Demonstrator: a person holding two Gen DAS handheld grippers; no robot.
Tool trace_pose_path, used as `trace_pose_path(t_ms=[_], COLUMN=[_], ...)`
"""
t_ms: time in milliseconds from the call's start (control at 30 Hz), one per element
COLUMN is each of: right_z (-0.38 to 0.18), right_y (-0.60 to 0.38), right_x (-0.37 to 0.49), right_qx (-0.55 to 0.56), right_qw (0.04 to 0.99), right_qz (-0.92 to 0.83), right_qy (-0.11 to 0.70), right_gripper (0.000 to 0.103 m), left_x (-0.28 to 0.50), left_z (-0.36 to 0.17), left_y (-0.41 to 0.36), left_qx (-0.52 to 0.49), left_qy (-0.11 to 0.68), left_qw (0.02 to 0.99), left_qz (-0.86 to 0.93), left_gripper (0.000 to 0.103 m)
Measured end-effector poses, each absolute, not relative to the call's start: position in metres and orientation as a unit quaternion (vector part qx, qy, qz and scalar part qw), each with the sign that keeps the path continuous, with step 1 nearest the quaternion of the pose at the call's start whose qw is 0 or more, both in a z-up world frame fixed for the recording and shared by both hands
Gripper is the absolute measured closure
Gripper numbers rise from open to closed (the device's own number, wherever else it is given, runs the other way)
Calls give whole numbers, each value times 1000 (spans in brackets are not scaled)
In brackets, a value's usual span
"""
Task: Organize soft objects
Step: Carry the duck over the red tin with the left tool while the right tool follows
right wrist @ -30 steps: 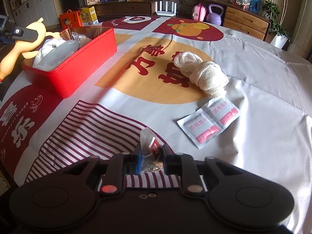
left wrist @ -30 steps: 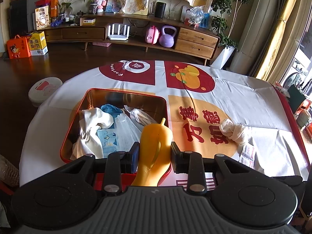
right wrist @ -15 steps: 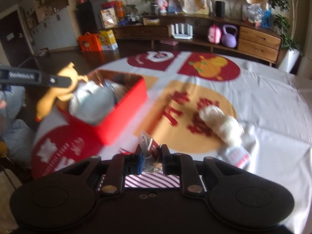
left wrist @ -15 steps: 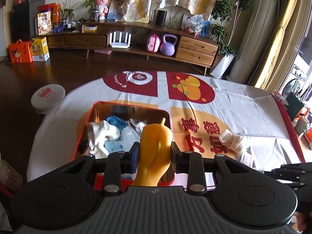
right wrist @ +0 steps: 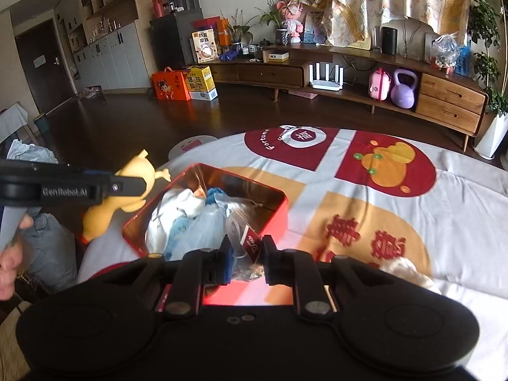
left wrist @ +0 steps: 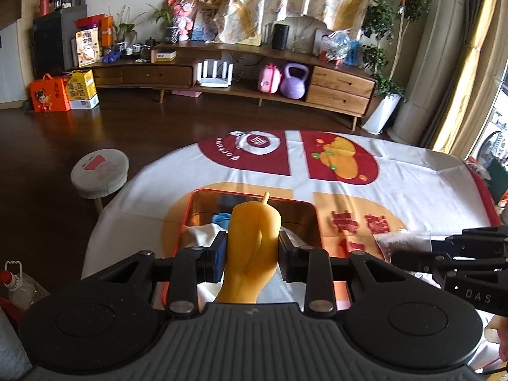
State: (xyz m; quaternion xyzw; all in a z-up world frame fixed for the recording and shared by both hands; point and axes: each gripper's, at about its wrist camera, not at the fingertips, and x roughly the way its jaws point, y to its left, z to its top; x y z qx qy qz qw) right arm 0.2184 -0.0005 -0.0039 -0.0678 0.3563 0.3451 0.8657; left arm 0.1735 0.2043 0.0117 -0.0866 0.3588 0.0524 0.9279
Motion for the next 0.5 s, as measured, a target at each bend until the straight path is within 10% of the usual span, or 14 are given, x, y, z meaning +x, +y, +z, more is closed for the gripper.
trace_pose_path(t_ms=[500], right_z=[-45], right_y=[65], right_x=[249], right_qx=[-102], right_qw=[846], right_qz=[357], right_qy=[383], right_gripper=[85], left_x=[223], left_z=[-43], left_y=[234], left_qx=[-74], left_qy=[395], left_qw=[912], left_qz=[75], left_gripper=[71])
